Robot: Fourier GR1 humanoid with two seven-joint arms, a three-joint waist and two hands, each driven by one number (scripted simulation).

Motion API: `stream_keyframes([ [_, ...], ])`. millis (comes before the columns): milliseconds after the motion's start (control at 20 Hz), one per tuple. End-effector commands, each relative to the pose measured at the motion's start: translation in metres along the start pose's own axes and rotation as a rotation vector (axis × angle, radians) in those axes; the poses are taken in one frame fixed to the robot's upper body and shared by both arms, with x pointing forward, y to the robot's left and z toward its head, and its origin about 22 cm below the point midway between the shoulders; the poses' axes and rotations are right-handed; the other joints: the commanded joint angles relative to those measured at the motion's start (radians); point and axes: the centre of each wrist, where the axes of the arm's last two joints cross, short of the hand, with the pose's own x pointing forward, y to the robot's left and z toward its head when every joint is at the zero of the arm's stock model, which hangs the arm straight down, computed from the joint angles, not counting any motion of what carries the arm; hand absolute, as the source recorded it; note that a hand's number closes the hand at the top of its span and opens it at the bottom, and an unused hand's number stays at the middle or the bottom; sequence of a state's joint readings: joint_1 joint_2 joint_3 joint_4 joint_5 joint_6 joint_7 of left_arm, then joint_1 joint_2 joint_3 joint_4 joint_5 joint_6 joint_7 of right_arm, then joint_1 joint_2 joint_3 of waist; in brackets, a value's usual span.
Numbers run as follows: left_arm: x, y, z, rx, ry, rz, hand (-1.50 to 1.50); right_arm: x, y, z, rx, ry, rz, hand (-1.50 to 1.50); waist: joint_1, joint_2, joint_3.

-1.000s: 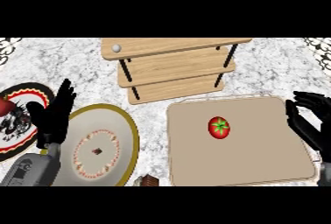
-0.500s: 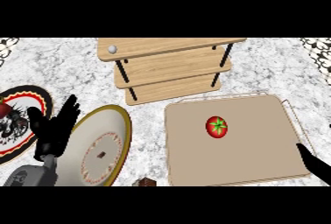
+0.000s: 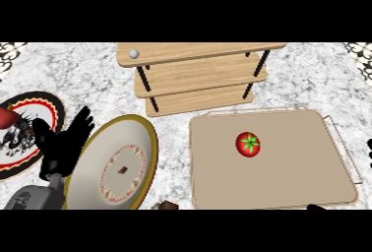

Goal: Pick the tomato from the tray and place it in the tiered shelf

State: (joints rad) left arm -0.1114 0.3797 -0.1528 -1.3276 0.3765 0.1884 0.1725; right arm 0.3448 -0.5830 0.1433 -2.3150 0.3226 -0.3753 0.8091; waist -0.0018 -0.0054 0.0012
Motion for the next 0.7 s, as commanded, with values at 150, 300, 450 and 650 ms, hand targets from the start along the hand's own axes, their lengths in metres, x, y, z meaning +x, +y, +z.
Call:
stream_keyframes([
  [150,-0.004,-0.004,-0.008,-0.032,0.099,-0.016,0.00,0.050,-0.001,0.012,0.047,0.135,0.130,-1.50,0.025,0.016,-0.009],
  [300,-0.013,-0.005,0.002,-0.051,0.105,-0.016,0.00,0.058,0.008,-0.014,-0.015,0.200,0.177,-1.50,0.052,0.016,-0.008],
  [450,-0.004,-0.021,-0.009,-0.063,0.103,-0.011,0.00,0.067,0.027,-0.026,-0.015,0.221,0.184,-1.50,0.051,0.020,-0.009],
  [650,0.001,-0.005,-0.008,-0.044,0.075,-0.026,0.00,0.073,0.043,-0.044,-0.045,0.297,0.262,-1.50,0.053,0.017,-0.009],
])
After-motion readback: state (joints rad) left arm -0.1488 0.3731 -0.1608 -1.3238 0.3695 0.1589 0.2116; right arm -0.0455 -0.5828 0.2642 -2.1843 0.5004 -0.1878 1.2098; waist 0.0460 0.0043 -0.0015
